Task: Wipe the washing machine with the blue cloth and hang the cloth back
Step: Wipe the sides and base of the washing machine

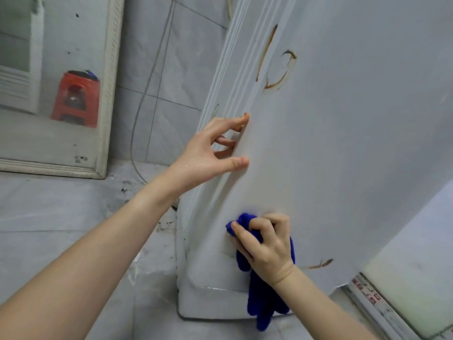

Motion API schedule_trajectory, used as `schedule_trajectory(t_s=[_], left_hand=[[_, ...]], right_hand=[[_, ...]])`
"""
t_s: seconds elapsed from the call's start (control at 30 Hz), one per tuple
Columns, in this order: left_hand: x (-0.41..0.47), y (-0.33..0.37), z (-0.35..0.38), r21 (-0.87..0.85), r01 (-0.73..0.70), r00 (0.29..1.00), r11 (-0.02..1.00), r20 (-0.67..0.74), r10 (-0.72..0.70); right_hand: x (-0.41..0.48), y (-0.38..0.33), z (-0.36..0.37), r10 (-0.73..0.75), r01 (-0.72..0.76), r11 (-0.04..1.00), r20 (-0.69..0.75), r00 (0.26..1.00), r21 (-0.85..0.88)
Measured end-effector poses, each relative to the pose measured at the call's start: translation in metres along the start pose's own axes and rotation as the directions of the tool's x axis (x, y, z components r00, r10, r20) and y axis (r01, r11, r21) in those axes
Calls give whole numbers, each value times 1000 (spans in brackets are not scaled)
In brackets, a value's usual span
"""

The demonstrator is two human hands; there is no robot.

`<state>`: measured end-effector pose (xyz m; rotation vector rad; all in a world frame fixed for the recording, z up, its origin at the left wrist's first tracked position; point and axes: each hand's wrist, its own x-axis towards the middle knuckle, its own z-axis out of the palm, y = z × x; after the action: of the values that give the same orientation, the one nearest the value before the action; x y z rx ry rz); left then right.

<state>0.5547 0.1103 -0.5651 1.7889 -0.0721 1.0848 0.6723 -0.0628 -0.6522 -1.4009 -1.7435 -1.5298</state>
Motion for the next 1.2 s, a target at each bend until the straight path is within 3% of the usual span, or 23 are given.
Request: schedule_trajectory(t_s=[0.1,0.17,0.23,0.33,0.4,0.5,0.57,0.63,0.7,0.73,0.8,0.83,0.87,0.93,1.0,1.07,1.13,1.2], left_hand=[[-1,4,2,-3,3,1000,1000,4,-3],[0,8,0,13,18,1000,1000,10,-18],[1,10,-1,30,40,999,999,11,-41],[2,12,-1,87,52,998,995,25,-55],[0,14,0,113,58,998,992,9,-59],[-11,18,11,175,58,996,983,-72,-46],[-27,19,22,239,79,994,968,-96,-57],[-41,16,25,283,120,991,952,-93,-97],[-50,14,23,322,155,988,934,-76,-138],[-52,15,23,337,165,986,927,-67,-152],[-58,17,27,361,164,986,918,-60,-153],[-61,17,31,373,156,988,914,-70,-140],[-63,17,36,388,142,990,911,-82,-119],[-64,16,41,414,102,993,905,-100,-66],[-62,15,44,446,53,995,893,-103,-7],[-60,12,45,480,0,995,877,-89,49],[-56,7,42,504,-43,995,863,-59,84],[-52,0,39,535,-80,993,841,-29,112]], right_hand=[[31,11,-11,-21,21,1000,9,1000,-23],[75,32,-17,100,-106,994,-151,983,-33],[118,57,-20,242,-256,967,-307,920,-5],[126,63,-17,312,-324,946,-338,888,19],[89,47,-12,271,-268,962,-281,921,47],[21,25,-8,30,-21,997,-127,991,70],[-7,19,-9,-137,137,988,-8,991,65],[-5,26,-18,-196,194,978,29,980,71],[20,52,-26,17,-9,998,-135,991,61],[37,73,-31,184,-178,983,-258,948,48],[69,110,-40,470,-488,870,-429,771,76],[75,117,-41,547,-559,821,-447,708,118],[72,114,-39,559,-571,812,-444,700,120],[48,86,-31,460,-462,882,-374,805,89],[10,53,-22,175,-163,984,-218,960,69],[-13,44,-22,-102,105,993,-67,993,49],[-13,59,-25,-103,106,993,-66,993,53],[1,84,-30,139,-128,990,-208,968,67]])
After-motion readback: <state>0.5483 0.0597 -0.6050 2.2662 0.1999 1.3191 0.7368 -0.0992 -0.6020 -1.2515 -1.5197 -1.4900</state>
